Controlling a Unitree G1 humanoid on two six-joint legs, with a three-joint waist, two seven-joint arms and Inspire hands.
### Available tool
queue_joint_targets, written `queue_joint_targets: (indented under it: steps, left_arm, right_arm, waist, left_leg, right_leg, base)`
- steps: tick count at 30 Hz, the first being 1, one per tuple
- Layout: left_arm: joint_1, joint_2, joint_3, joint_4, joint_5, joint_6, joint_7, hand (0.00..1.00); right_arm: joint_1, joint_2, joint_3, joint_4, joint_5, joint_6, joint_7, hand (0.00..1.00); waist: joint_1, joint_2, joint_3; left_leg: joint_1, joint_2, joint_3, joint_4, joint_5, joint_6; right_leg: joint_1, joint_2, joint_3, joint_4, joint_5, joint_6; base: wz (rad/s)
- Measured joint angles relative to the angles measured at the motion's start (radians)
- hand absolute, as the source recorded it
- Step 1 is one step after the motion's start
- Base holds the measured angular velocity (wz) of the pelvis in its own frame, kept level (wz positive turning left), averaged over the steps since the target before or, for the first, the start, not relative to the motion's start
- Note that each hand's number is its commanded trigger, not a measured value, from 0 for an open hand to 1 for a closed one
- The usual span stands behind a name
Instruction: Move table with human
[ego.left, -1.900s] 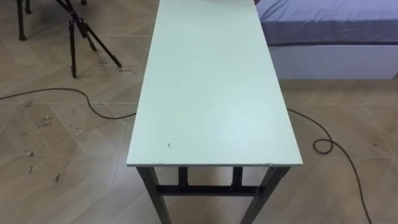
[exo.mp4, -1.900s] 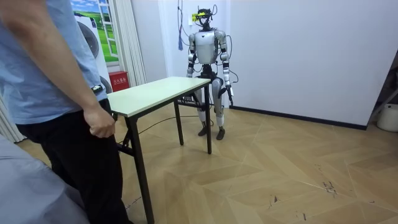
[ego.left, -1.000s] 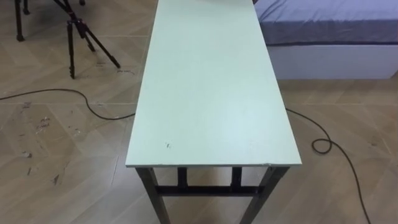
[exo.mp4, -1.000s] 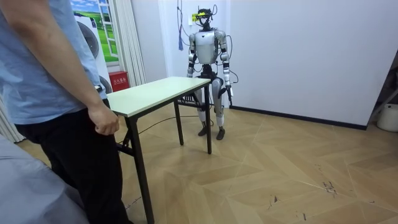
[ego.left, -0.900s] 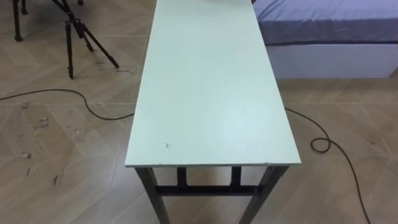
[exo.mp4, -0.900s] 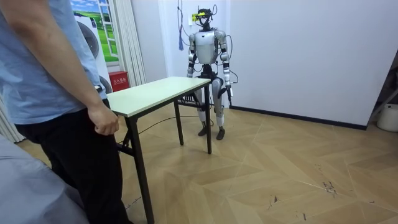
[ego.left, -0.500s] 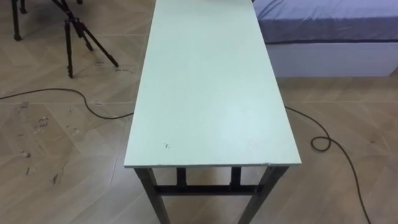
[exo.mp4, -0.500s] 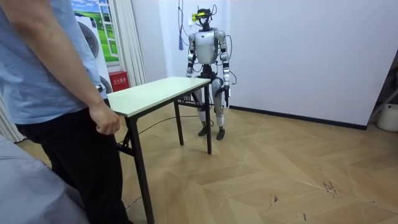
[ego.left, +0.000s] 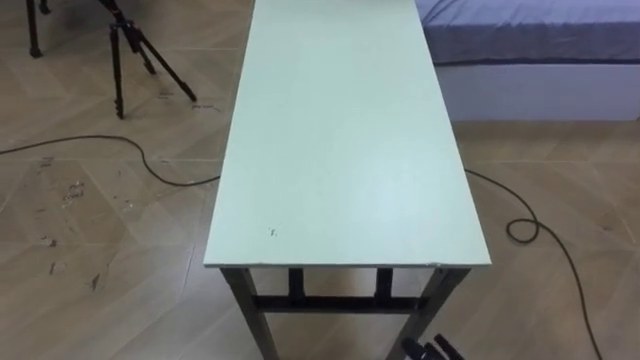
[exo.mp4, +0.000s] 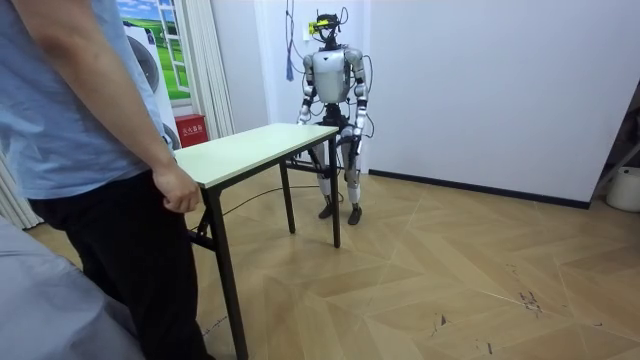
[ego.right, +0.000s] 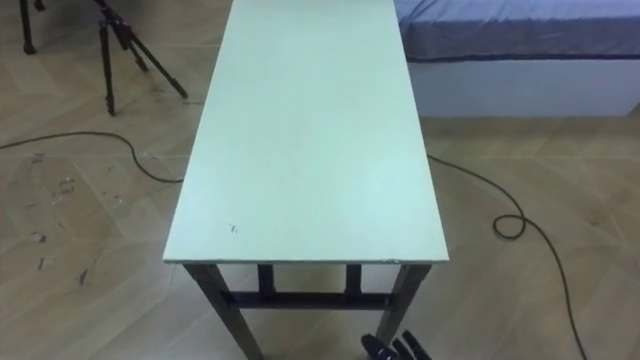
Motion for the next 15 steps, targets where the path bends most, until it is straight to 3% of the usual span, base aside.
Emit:
queue_joint_targets:
  steps: [2,7,15]
  left_arm:
    - [0.024,0.002,-0.053,-0.091,-0.037,0.000,-0.003,0.00]
    - [0.068,0.003,-0.110,-0.254,-0.130,0.018,-0.023,0.00]
    - [0.089,0.071,-0.213,-0.395,-0.312,0.021,-0.041,0.00]
  right_arm:
    - [0.030,0.001,0.032,-0.093,0.012,0.001,-0.001,0.00]
    - [0.076,0.003,0.091,-0.279,0.044,0.009,0.003,0.00]
    - [0.103,-0.013,0.183,-0.378,0.178,0.009,0.020,0.00]
  waist:
    - [-0.005,0.001,-0.0005]
    - [-0.022,0.001,0.0003]
    - [-0.030,0.000,-0.0011]
  left_leg:
    - [0.001,0.000,0.000,0.000,0.000,0.000]
    - [0.000,0.000,-0.003,0.000,0.000,0.000]
    - [-0.012,-0.002,-0.002,0.017,0.000,0.000]
  right_leg:
    - [0.000,0.000,0.001,0.002,0.000,0.000]
    - [-0.010,-0.001,0.002,0.017,0.000,0.001]
    - [-0.014,-0.001,0.003,0.019,-0.001,0.001]
  base:
    - [0.00]
    - [0.00]
    - [0.01]
